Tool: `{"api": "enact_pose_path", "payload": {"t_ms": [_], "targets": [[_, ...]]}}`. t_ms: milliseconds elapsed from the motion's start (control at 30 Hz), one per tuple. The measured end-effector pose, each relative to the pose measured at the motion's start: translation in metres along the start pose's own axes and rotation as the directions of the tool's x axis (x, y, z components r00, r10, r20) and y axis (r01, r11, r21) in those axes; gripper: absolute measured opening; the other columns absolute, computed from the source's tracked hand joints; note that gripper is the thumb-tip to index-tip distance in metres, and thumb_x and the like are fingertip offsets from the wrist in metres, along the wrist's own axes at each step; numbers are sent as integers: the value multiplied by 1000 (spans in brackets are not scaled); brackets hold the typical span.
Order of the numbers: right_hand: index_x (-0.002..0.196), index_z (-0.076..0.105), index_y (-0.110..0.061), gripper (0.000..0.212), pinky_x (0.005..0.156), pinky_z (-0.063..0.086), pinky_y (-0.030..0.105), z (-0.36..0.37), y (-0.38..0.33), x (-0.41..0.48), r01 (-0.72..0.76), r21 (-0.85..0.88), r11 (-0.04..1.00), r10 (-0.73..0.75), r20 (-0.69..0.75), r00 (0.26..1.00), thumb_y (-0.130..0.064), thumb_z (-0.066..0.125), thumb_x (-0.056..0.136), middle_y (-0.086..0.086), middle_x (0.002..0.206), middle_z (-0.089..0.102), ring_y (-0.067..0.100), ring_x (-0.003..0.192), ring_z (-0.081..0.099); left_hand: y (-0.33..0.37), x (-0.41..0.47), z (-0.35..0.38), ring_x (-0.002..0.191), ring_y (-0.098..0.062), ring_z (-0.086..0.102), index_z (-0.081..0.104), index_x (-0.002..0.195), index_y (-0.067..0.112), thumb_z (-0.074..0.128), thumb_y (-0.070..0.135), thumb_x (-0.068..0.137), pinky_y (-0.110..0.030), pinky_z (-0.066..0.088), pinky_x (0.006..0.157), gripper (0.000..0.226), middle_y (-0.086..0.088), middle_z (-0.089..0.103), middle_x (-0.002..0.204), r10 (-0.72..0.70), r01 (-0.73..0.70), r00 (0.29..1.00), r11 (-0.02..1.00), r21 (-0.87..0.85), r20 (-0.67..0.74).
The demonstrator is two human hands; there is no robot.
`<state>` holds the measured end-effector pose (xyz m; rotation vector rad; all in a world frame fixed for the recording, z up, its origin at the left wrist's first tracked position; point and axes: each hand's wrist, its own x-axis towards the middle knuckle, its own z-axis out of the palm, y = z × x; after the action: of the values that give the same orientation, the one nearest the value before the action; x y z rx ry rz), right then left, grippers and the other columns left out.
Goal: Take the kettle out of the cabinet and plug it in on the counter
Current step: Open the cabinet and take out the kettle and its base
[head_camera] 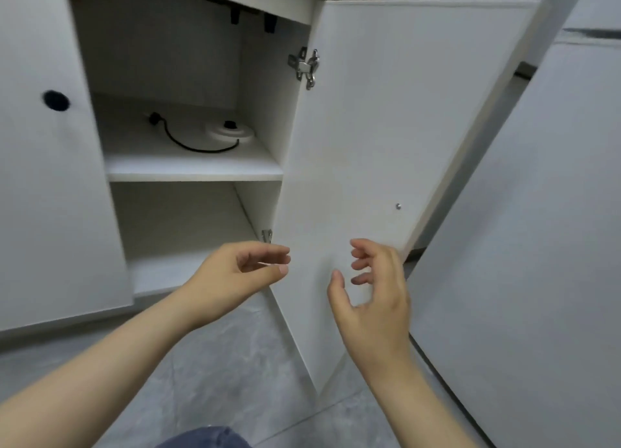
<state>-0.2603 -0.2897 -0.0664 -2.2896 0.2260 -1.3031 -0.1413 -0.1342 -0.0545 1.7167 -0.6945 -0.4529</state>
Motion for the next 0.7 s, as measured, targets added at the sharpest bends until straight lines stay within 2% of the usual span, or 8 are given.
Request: {"api": "enact_pose_path", "payload": {"t_ms": [67, 233, 367, 500, 600, 700], "targets": [[118, 49, -23, 39, 75, 49, 17, 17, -7, 0, 4, 60, 998, -9, 77, 997, -19, 62, 82, -13, 111, 49, 3, 98, 53, -8, -12, -16, 97, 3, 67, 70, 111, 21, 69, 17, 84, -5, 49, 78, 27, 10, 75, 105, -6, 5, 998, 1000, -11, -65], [119, 52, -17, 41, 78, 49, 17, 76, -34, 17, 54, 175, 983, -88, 195, 977, -15, 65, 80, -10, 114, 51, 1, 102, 51, -26, -41, -77, 94, 4, 67, 70, 107, 22, 69, 18, 84, 0, 46, 72, 24, 9, 74, 103, -51, 58, 961, 998, 20, -273], [119, 53, -17, 42, 79, 46, 14, 126, -64, 37, 70, 293, 954, -146, 248, 958, -16, 65, 80, -9, 114, 52, 0, 103, 51, -31, -52, -118, 89, 8, 67, 70, 107, 17, 71, 18, 82, 0, 45, 72, 25, 6, 74, 103, -51, 70, 886, 997, 25, -462], [118, 53, -20, 38, 79, 49, 19, 165, -88, 62, 71, 395, 916, -191, 275, 942, -17, 64, 82, -11, 114, 51, 1, 102, 51, -28, -42, -150, 95, -11, 67, 64, 102, 23, 70, 30, 75, -14, 50, 77, 29, 2, 70, 106, 10, 102, 765, 985, 136, -644], [118, 50, -23, 36, 79, 49, 22, 185, -97, 84, 39, 433, 901, -188, 306, 933, -21, 62, 84, -14, 116, 50, -1, 103, 48, -21, -21, -174, 103, -16, 62, 59, 116, 20, 66, 22, 84, -31, 51, 91, 33, 0, 64, 116, 84, 176, 679, 946, 273, -729], [119, 50, -23, 37, 79, 50, 27, 197, -95, 106, 36, 460, 887, -195, 303, 933, -20, 61, 84, -12, 117, 50, 2, 103, 48, -10, 3, -193, 110, -15, 56, 50, 131, 22, 61, 27, 85, -38, 49, 97, 48, 1, 55, 128, 147, 248, 654, 885, 394, -742]]}}
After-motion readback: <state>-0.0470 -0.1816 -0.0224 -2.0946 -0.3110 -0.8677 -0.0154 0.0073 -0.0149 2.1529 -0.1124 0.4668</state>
